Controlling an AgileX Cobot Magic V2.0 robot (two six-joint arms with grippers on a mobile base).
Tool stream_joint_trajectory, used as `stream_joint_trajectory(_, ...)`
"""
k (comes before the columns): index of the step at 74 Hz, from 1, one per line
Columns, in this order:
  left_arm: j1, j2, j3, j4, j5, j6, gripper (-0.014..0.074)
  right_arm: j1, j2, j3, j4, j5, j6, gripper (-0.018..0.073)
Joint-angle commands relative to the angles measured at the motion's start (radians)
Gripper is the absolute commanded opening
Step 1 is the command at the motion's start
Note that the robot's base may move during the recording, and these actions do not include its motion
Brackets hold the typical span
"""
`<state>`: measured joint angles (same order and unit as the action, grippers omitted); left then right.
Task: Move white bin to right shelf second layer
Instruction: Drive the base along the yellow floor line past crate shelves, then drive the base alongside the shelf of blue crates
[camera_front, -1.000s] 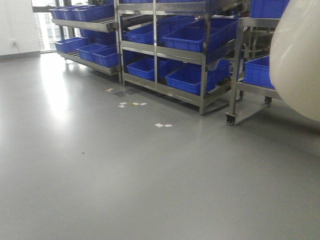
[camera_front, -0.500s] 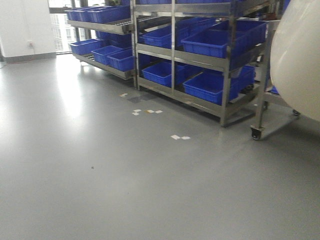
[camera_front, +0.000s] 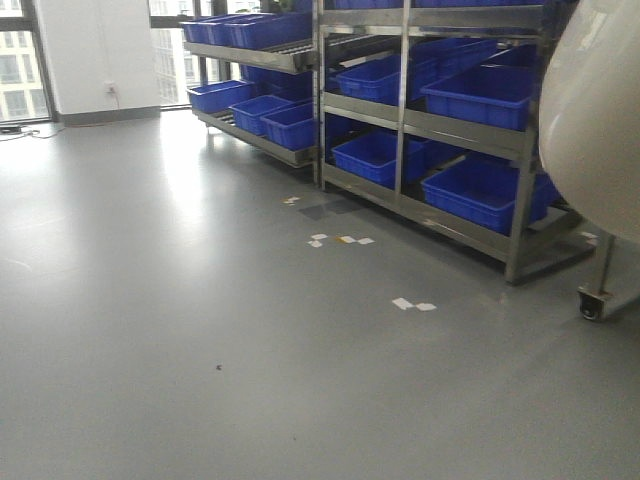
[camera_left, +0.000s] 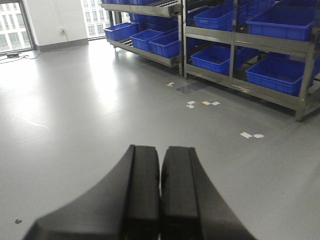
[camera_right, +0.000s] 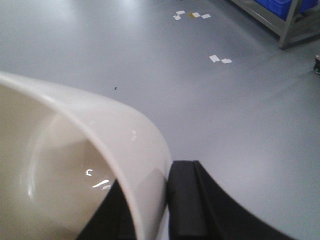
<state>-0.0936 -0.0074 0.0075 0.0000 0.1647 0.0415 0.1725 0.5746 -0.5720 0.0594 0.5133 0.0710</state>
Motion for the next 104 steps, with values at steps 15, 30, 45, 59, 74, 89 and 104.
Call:
stream_joint_trajectory(15,-0.005,-0.014,0.037,0.000,-0.087,-0.003,0.0085,-0.007,-0.001,-0.031,0.009,-0.104,0.001,0.0056)
stream_joint_trajectory(30,-0.005,-0.014,0.037,0.000,-0.087,-0.003,0.0085,-0.007,-0.001,-0.031,0.009,-0.104,0.001,0.0056)
stream_joint_trajectory(45,-0.005,-0.014,0.037,0.000,-0.087,-0.003,0.0085,-0.007,-0.001,-0.031,0.009,-0.104,0.001,0.0056)
stream_joint_trajectory(59,-0.005,-0.014,0.037,0.000,-0.087,-0.003,0.0085,-0.007,-0.001,-0.031,0.009,-0.104,0.001,0.0056)
stream_joint_trajectory(74,-0.005,-0.014,0.037,0.000,-0.087,-0.003,0.0085,-0.007,-0.001,-0.031,0.009,-0.104,0.001,0.0056)
stream_joint_trajectory(89,-0.005,-0.014,0.037,0.000,-0.087,-0.003,0.0085,-0.007,-0.001,-0.031,0.009,-0.104,0.001,0.0056)
stream_joint_trajectory(104,-0.005,-0.014,0.037,0.000,-0.087,-0.003,0.0085,-0.007,-0.001,-0.031,0.009,-0.104,0.001,0.0056)
